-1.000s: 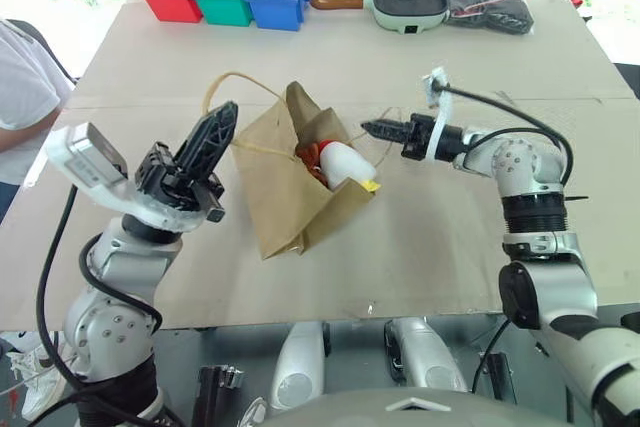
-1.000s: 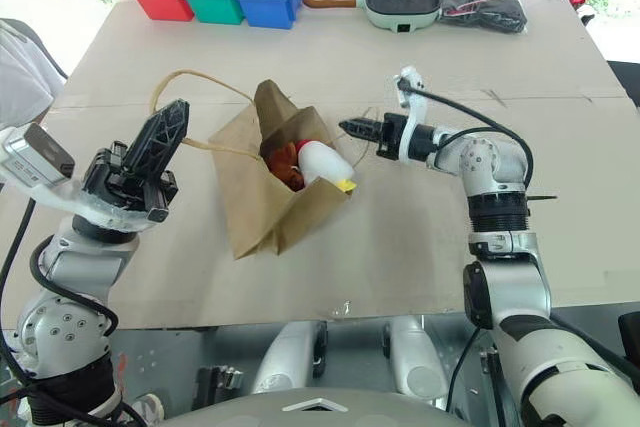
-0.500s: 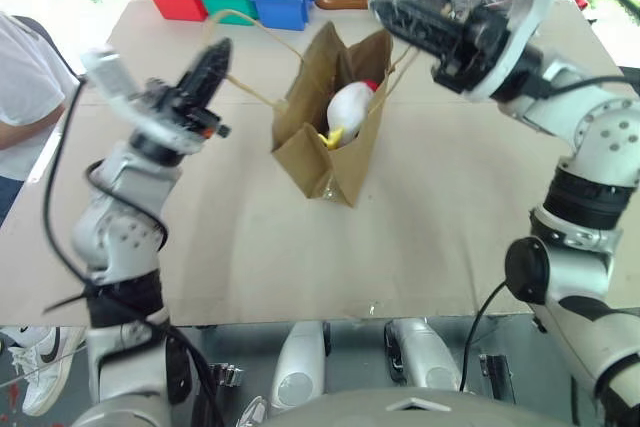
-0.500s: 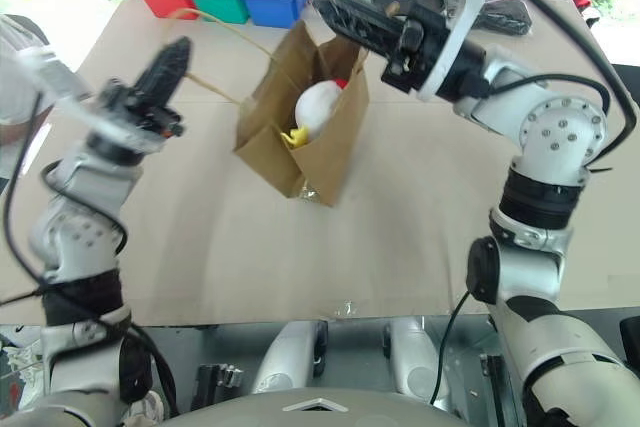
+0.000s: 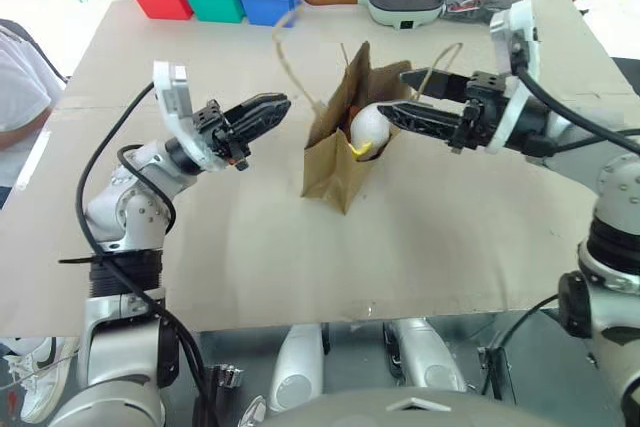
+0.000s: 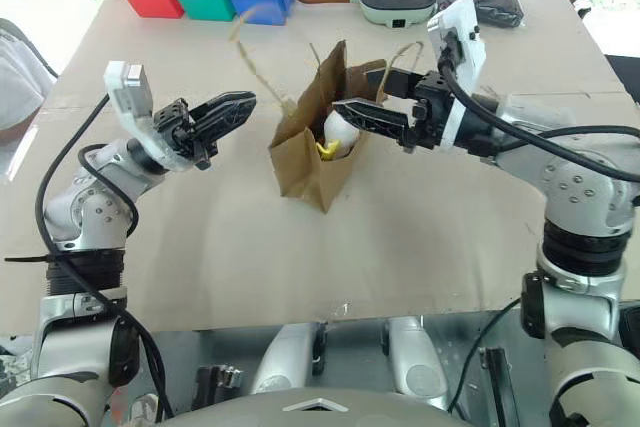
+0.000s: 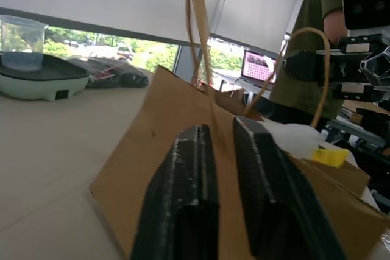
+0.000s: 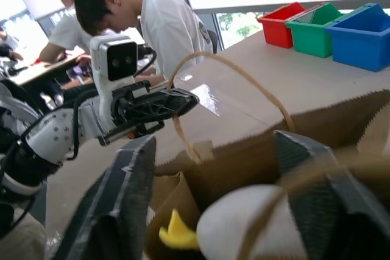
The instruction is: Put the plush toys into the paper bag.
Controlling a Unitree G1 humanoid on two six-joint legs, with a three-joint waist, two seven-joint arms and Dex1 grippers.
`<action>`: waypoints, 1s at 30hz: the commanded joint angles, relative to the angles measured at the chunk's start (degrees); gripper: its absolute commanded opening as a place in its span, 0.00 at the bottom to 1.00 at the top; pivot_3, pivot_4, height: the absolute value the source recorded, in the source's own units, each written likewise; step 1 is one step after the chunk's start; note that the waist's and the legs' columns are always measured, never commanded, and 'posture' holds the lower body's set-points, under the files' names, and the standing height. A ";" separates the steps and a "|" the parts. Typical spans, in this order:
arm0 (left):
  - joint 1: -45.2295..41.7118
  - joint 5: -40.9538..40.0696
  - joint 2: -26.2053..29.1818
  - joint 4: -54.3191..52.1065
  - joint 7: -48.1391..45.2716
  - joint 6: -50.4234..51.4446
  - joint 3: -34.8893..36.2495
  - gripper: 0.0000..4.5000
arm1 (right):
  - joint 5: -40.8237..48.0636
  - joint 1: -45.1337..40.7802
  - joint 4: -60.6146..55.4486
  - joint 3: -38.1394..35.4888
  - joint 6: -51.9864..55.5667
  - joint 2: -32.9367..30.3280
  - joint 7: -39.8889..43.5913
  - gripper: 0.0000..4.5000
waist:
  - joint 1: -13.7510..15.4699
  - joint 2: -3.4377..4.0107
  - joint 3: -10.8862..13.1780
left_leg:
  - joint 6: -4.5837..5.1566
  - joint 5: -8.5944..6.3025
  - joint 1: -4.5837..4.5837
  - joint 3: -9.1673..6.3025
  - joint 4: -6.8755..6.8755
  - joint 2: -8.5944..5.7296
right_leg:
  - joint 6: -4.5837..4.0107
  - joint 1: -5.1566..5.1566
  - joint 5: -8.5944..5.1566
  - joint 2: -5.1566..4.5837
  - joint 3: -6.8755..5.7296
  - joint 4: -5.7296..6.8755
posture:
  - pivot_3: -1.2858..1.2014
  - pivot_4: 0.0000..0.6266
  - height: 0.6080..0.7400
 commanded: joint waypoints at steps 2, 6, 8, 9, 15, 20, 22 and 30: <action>2.97 -3.59 1.31 -6.06 2.50 3.59 5.12 0.60 | 4.47 1.64 -6.91 -1.90 3.84 -10.50 4.55 0.82 | 0.82 -0.01 -0.01 | 0.00 0.00 0.01 -0.04 0.08 0.01 | 0.00 0.01 0.00 0.03 -0.02 0.05 | 0.52 0.24 1.00; 8.57 -3.78 1.60 -11.82 4.01 5.76 5.33 0.94 | 3.96 6.14 -9.10 -1.15 3.05 -16.26 6.86 0.82 | 0.86 -0.06 -0.04 | 0.01 -0.01 -0.01 -0.01 0.09 0.01 | 0.00 0.01 0.00 0.02 -0.01 0.02 | 0.52 0.24 1.00; 11.80 -1.37 0.88 -15.56 6.36 4.75 4.31 0.99 | -0.29 9.83 -10.66 2.28 0.13 -19.02 8.26 0.82 | 0.88 -0.06 -0.03 | 0.01 -0.01 -0.01 -0.02 0.09 0.02 | 0.00 0.01 0.00 0.01 -0.01 0.01 | 0.52 0.24 1.00; 13.46 -0.59 0.08 -18.14 7.97 4.62 3.35 1.00 | -4.25 11.58 -10.21 5.50 -3.11 -18.31 7.94 0.76 | 0.90 -0.06 -0.04 | 0.01 -0.01 0.00 -0.02 0.09 0.02 | 0.00 0.01 0.00 0.02 -0.01 0.03 | 0.52 0.24 1.00; 17.28 4.09 -2.28 -25.44 14.31 3.51 -0.34 1.00 | -22.02 13.42 -2.79 19.79 -19.97 -9.64 6.55 0.18 | 0.76 -0.09 -0.06 | 0.00 0.00 0.07 0.00 0.20 0.04 | 0.01 0.04 0.00 0.09 0.04 0.08 | 0.52 0.24 1.00; 17.71 7.36 -3.17 -28.32 17.47 2.43 -2.28 1.00 | -27.05 10.13 5.21 23.93 -27.36 0.67 7.42 0.01 | 0.78 -0.09 -0.05 | -0.01 0.01 0.05 -0.01 0.24 0.04 | 0.01 0.05 0.01 0.10 0.04 0.09 | 0.52 0.24 1.00; 17.09 9.38 -4.74 -29.36 21.15 2.03 -3.22 1.00 | -28.09 8.94 8.89 25.33 -29.44 5.00 8.48 0.01 | 0.83 -0.09 -0.06 | -0.01 0.01 0.06 -0.03 0.23 0.03 | 0.00 0.05 0.01 0.09 0.02 0.10 | 0.52 0.24 1.00; 17.83 16.33 -8.72 -31.14 27.38 -1.72 -6.47 1.00 | -33.02 6.79 14.84 27.41 -33.71 11.40 10.24 0.01 | 1.14 -0.10 -0.06 | -0.01 0.01 0.04 -0.05 0.23 -0.01 | 0.00 0.06 0.03 0.01 -0.02 0.12 | 0.52 0.24 1.00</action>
